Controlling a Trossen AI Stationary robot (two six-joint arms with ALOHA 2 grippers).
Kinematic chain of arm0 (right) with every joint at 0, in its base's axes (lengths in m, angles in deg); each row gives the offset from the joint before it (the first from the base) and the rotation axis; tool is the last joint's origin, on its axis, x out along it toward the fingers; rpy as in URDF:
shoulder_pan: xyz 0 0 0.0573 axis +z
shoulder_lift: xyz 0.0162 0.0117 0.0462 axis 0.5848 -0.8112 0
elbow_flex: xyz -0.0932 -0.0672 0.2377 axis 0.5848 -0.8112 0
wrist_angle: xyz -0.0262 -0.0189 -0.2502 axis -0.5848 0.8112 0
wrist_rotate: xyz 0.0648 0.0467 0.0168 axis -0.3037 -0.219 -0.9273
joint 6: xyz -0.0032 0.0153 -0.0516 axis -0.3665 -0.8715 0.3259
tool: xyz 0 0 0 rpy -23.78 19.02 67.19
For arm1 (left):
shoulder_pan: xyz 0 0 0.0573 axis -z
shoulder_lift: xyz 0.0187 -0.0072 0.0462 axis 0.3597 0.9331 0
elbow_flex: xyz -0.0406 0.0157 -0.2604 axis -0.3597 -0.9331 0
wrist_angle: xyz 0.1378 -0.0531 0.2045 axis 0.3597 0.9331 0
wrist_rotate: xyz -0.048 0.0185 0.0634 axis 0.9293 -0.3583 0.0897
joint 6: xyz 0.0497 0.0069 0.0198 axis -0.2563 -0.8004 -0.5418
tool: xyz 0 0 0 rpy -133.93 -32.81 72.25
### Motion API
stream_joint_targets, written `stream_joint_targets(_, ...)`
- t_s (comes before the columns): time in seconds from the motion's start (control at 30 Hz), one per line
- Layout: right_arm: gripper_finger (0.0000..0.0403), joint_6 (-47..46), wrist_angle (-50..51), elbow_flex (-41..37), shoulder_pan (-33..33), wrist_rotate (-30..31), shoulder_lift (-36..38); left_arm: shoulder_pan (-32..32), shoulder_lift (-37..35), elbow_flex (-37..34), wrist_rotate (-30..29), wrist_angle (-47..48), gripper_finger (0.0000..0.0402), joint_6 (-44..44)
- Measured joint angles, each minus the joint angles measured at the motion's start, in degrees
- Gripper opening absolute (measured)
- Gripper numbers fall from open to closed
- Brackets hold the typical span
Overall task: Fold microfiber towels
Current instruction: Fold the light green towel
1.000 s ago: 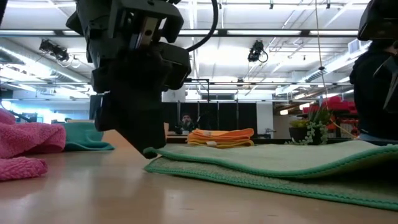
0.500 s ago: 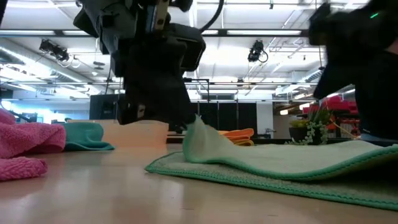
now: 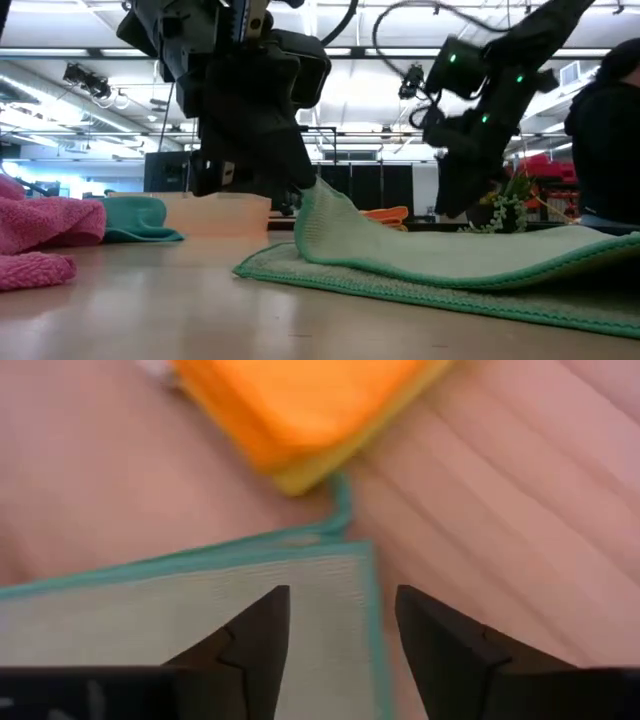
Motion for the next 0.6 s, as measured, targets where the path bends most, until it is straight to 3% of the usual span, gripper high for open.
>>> stream_joint_targets(0.6, 0.0162, 4.4, -6.8, 0.2, -5.5, -5.9, -8.3, -0.1, 0.0, 0.0, 0.0, 1.4, 0.0007, -1.1)
